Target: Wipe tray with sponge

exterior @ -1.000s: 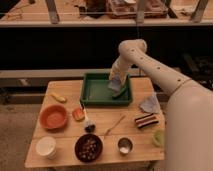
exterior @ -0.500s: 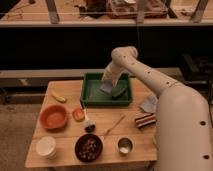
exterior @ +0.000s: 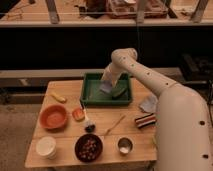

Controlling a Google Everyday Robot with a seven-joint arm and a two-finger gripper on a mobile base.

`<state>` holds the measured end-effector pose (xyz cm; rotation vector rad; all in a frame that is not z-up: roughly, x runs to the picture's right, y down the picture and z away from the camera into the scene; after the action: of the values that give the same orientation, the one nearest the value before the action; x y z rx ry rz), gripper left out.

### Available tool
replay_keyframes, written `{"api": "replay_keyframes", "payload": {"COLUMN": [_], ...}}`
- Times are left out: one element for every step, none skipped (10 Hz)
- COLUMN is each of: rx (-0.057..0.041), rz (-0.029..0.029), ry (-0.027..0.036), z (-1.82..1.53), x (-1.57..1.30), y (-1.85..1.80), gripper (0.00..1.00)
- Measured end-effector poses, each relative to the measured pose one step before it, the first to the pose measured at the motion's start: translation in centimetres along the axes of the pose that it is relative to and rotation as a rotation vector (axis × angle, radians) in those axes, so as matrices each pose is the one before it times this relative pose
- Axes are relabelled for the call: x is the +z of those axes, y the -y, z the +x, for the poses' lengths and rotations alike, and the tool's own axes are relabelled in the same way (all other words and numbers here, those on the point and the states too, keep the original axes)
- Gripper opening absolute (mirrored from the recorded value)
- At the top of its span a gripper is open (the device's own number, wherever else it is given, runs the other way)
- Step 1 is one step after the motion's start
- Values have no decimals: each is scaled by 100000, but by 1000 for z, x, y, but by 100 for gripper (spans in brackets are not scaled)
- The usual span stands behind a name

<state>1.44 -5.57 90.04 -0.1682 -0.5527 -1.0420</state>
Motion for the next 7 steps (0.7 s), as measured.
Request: {"api": "replay_keyframes", "payload": {"rx": [3, 237, 65, 237, 316, 484, 554], "rz": [-91, 405, -35, -260, -781, -551, -1270], "ry": [129, 965, 969, 1126, 1021, 1072, 1125], "z": [-13, -114, -246, -535, -456, -306, 41], "x": [-17, 205, 698, 1167, 1353, 1184, 1176], "y": [-9, -23, 146, 945, 1109, 597, 297], "gripper": [15, 15, 15, 15, 15, 15, 15]}}
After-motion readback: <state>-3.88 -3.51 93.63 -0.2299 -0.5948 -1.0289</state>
